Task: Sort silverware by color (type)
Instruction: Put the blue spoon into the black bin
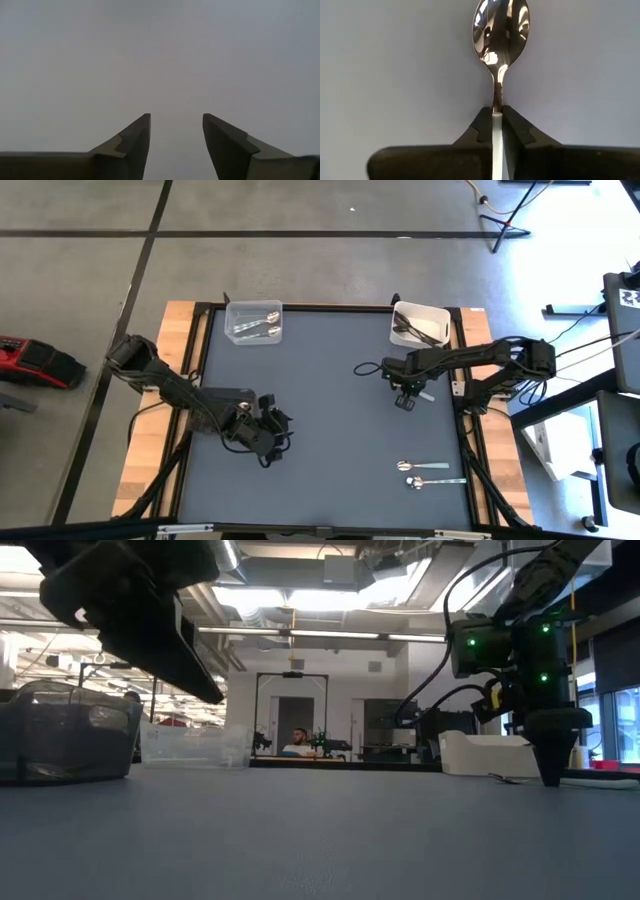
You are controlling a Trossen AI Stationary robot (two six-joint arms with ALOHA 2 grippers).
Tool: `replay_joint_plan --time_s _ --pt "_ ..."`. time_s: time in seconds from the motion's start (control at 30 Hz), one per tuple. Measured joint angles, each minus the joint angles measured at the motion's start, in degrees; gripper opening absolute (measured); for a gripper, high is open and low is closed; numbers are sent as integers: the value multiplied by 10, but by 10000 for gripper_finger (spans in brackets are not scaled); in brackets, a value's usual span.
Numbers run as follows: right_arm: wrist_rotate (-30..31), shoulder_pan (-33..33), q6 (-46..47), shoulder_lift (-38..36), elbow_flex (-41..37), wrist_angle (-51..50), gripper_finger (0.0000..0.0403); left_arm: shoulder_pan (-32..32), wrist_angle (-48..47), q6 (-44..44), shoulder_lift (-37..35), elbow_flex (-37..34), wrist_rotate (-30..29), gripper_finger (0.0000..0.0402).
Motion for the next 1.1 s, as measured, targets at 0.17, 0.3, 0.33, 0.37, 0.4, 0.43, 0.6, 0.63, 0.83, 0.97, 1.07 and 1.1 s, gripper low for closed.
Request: replay_joint_plan --time_s 0.17,0.3,0.33,0.37,0.4,0.43,0.6,0.63,0.83,0.97,1.07,1.1 --pt "9 0 0 -15 -1 20 3 0 1 6 1 0 -6 180" --pt "11 -1 -16 -16 -1 49 4 -2 6 20 2 0 -25 179" --pt "4 -1 -25 -16 -1 62 4 -2 6 23 2 0 -30 179" --pt "-1 -1 -32 -16 -1 79 4 -2 6 29 2 0 -33 179" --pt "-11 -1 -41 -16 -1 98 4 -2 6 32 2 0 -35 179" --pt "-20 1 -49 -16 0 120 3 -3 6 33 2 0 -36 179" --pt "-40 29 -85 -16 1 213 4 -9 6 33 2 0 -79 179" --pt "-41 36 -91 -17 1 233 4 -11 6 33 2 0 -90 179" --pt "-44 80 -129 -17 1 376 4 -12 12 32 2 0 -130 179" --pt "-44 110 -158 -17 1 490 4 -12 29 29 2 0 -167 179" --pt "-45 133 -178 -17 1 557 5 -12 54 33 2 0 -194 179" --pt "-45 141 -186 -16 1 577 5 -12 60 33 2 0 -205 179"
